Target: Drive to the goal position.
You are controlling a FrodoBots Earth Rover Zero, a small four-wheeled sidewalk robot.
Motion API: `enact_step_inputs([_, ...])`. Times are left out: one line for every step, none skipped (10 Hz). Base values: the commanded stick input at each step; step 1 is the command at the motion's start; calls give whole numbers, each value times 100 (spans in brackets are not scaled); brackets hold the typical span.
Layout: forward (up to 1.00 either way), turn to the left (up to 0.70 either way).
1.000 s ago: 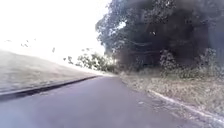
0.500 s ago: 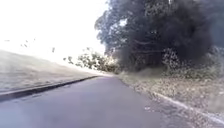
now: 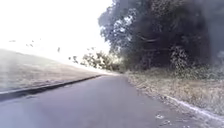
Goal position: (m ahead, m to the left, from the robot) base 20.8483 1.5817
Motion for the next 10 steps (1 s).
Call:
enact_step_inputs([70,0])
enact_step_inputs([70,0])
enact_step_inputs([70,0])
enact_step_inputs([70,0])
enact_step_inputs([70,0])
enact_step_inputs([70,0])
enact_step_inputs([70,0])
enact_step_inputs([70,0])
enact_step_inputs([70,0])
enact_step_inputs([70,0])
